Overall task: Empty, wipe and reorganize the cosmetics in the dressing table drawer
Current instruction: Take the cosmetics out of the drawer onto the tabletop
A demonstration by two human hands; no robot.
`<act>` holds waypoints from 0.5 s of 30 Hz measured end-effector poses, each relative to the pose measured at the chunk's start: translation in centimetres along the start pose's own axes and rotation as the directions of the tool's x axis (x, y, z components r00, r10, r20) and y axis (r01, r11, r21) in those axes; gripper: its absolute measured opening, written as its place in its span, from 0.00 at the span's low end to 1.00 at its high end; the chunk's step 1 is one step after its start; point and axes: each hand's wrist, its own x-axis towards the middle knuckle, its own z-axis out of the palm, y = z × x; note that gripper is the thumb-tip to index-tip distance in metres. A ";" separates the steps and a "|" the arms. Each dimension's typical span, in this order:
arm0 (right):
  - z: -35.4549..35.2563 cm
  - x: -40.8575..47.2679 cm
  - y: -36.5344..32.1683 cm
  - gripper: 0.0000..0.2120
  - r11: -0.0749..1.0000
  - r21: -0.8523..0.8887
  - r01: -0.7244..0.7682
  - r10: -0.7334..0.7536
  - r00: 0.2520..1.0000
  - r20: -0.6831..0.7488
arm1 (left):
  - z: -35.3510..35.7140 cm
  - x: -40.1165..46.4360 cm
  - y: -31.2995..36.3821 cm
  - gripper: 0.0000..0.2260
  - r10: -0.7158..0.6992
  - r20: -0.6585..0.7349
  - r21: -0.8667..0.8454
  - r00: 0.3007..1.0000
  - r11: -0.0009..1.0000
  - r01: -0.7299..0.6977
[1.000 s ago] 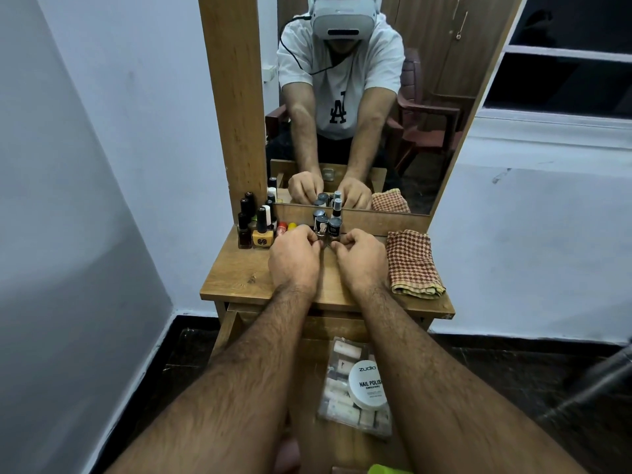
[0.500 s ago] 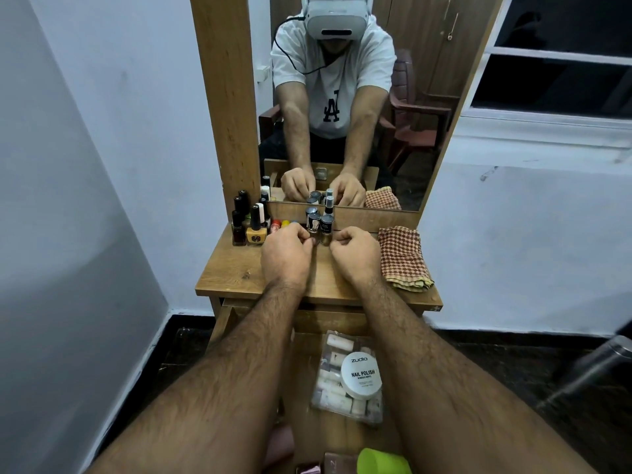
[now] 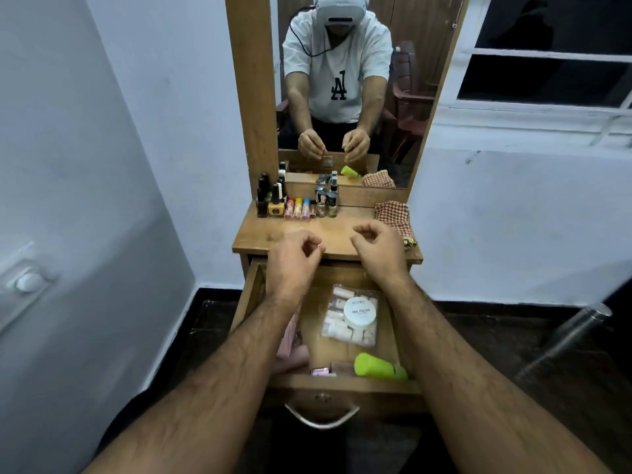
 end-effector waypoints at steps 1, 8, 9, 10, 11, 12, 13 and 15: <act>-0.6 -1.2 -0.3 0.10 1.000 0.012 0.004 -0.004 1.000 0.008 | -0.5 -1.2 0.2 0.04 0.003 0.024 -0.001 1.000 1.000 -0.003; -2.9 -8.3 0.9 0.04 0.997 0.008 -0.073 0.073 0.996 0.043 | -3.0 -8.1 -0.5 0.04 -0.057 0.211 0.054 0.976 0.997 0.046; -3.1 -9.1 1.2 0.04 0.996 -0.001 -0.090 0.090 0.995 0.052 | -3.3 -8.8 -0.7 0.04 -0.063 0.242 0.069 0.968 0.996 0.047; -3.3 -9.9 1.6 0.04 0.995 -0.013 -0.103 0.104 0.992 0.068 | -3.4 -9.3 -1.0 0.04 -0.078 0.274 0.083 0.959 0.995 0.057; -3.4 -10.6 2.1 0.04 0.993 -0.032 -0.115 0.118 0.989 0.089 | -3.7 -9.9 -1.2 0.04 -0.098 0.301 0.094 0.948 0.993 0.073; -3.4 -11.2 2.7 0.04 0.991 -0.058 -0.124 0.130 0.985 0.112 | -3.8 -10.3 -1.4 0.04 -0.120 0.328 0.100 0.937 0.991 0.092; -3.3 -11.7 3.2 0.05 0.987 -0.086 -0.132 0.143 0.981 0.131 | -4.0 -10.5 -1.5 0.04 -0.135 0.350 0.094 0.927 0.990 0.109; -2.9 -12.3 4.3 0.07 0.978 -0.141 -0.155 0.177 0.971 0.163 | -3.9 -10.8 -1.8 0.05 -0.164 0.382 0.076 0.909 0.986 0.146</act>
